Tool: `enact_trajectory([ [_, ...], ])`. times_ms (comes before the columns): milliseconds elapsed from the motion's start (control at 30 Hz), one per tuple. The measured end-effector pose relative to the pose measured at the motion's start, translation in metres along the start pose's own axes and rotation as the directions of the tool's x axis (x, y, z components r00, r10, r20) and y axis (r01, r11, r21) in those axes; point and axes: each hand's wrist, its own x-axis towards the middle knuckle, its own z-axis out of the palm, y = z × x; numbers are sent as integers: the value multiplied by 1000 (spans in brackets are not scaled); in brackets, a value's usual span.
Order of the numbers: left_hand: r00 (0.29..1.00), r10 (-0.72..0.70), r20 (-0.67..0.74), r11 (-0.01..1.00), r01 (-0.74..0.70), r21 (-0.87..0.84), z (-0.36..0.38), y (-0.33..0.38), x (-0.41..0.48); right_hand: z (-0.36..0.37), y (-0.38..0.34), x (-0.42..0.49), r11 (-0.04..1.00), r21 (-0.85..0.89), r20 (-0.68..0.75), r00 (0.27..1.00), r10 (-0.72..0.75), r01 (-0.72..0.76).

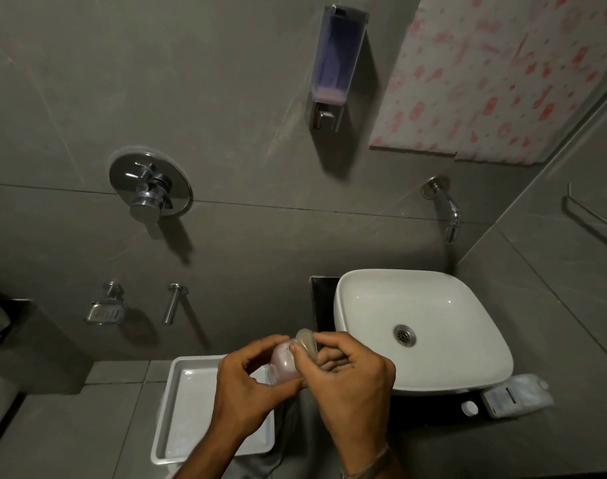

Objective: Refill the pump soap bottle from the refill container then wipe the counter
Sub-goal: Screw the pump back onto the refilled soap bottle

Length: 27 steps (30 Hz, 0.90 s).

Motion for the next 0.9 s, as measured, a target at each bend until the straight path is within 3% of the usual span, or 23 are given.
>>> enact_trajectory([
  [133,1000,9,-5,1000,-9,0,-2,-4,2,4,0,1,998,46,46,998,36,-38],
  [267,1000,8,11,1000,-8,-2,-12,-11,2,-6,17,2,946,237,224,960,170,-223],
  [367,999,-20,32,999,20,-28,-22,-19,-1,-12,41,6,921,191,465,857,221,-340],
  [500,996,-58,64,998,60,-26,-38,-26,-14,9,65,-6,938,54,723,661,199,-342],
  [767,947,-320,19,944,317,92,-76,-108,-59,104,115,-67,921,-75,832,484,269,-383],
  [900,900,-434,25,896,429,113,-95,-156,-61,158,134,-100,888,-112,822,461,335,-446],
])
